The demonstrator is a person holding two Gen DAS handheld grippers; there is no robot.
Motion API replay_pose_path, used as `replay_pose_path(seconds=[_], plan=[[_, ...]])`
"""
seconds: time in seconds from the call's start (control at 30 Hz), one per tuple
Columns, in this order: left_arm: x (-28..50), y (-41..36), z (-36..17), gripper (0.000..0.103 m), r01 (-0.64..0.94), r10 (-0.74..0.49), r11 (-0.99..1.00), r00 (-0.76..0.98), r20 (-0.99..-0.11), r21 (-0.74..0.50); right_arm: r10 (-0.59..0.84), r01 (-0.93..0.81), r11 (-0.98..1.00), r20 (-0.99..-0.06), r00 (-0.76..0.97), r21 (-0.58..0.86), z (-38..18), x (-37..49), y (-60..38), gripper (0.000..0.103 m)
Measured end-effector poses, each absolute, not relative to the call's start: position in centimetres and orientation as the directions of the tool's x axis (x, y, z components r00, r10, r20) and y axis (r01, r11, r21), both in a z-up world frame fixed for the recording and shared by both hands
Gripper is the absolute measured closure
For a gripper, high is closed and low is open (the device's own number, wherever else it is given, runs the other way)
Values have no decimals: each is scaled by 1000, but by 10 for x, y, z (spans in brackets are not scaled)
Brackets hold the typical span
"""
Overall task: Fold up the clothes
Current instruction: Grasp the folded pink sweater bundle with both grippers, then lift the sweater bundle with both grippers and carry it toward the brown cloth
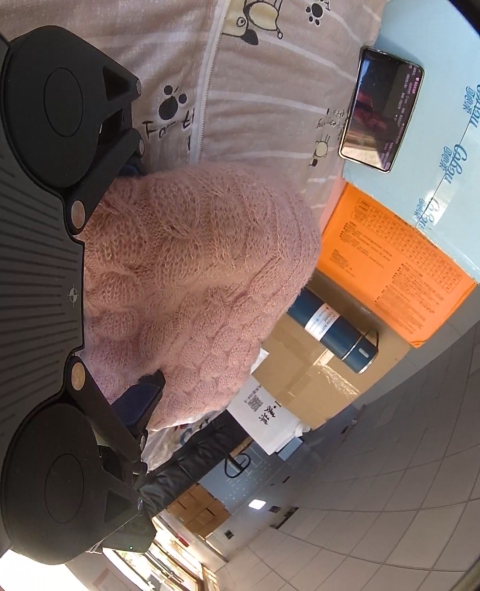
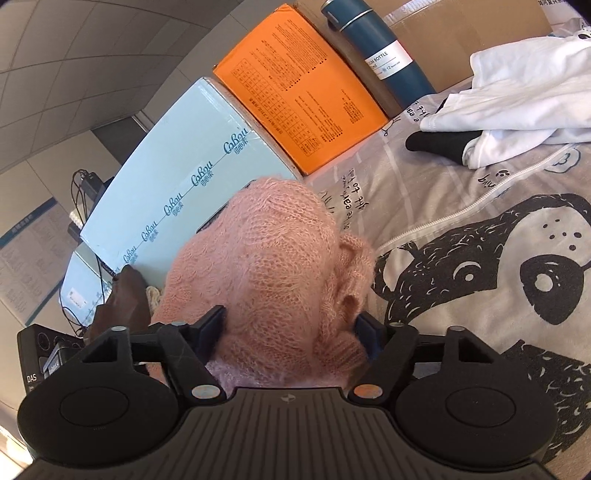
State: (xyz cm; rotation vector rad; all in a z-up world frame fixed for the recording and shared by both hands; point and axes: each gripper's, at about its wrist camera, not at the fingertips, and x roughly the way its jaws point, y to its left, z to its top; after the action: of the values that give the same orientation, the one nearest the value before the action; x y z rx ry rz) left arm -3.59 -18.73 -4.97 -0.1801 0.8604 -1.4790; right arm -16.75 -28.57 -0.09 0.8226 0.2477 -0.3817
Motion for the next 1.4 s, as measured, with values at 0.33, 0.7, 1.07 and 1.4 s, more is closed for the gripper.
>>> replay_pose_path(seconds=[0.33, 0.7, 1.07, 1.4], plan=[[-36, -176, -43, 61, 818, -931, 163, -57, -361, -551, -245, 415, 606, -338, 909, 678, 6, -164, -281, 57], [-22, -100, -12, 64, 788, -963, 224, 89, -254, -574, -177, 311, 600, -257, 950, 737, 47, -132, -221, 59], [26, 37, 22, 64, 744, -894, 414, 442, -77, -525, 88, 76, 673, -181, 980, 736, 85, -28, -151, 60], [76, 105, 78, 64, 665, -694, 587, 707, 137, -461, 244, -171, 710, -10, 970, 683, 137, 96, -103, 60]])
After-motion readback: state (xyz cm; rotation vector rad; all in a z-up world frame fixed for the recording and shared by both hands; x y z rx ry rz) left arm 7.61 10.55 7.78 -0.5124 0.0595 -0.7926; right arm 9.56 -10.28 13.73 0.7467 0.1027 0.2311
